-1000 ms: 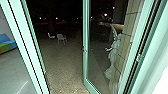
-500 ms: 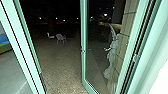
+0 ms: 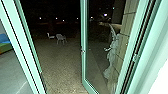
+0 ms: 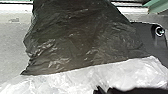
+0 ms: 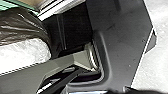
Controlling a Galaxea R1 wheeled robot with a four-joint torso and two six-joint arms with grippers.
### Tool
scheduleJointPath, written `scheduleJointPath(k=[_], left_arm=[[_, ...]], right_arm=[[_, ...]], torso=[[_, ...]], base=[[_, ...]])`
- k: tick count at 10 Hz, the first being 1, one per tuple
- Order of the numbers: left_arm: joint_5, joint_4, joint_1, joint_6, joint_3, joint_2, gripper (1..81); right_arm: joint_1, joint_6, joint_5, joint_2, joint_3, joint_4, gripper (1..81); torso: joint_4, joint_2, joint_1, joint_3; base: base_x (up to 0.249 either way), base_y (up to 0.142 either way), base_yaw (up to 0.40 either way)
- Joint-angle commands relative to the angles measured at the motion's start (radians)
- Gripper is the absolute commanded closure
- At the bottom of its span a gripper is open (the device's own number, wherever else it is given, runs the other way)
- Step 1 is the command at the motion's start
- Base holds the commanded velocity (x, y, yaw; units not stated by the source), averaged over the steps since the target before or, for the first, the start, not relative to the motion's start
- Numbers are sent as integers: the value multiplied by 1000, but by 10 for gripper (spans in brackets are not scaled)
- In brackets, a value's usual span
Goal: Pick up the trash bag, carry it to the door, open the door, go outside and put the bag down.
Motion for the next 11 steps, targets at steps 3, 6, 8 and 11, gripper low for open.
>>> scheduleJointPath(k=[3,6,8,11], left_arm=[[55,8,-56,2,-4,0,811],[53,8,-56,2,-4,0,811],[53,6,-56,1,-4,0,811],[52,-1,-56,1,-4,-2,811]], right_arm=[[35,-26,-39,25,-39,-9,10],[23,-76,-36,51,-51,3,10],[7,-122,9,67,-70,56,10],[9,-433,21,137,-194,339,10]], torso=[[0,0,0,0],[0,0,0,0],[0,0,0,0],[0,0,0,0]], base=[[0,0,0],[0,0,0],[0,0,0],[0,0,0]])
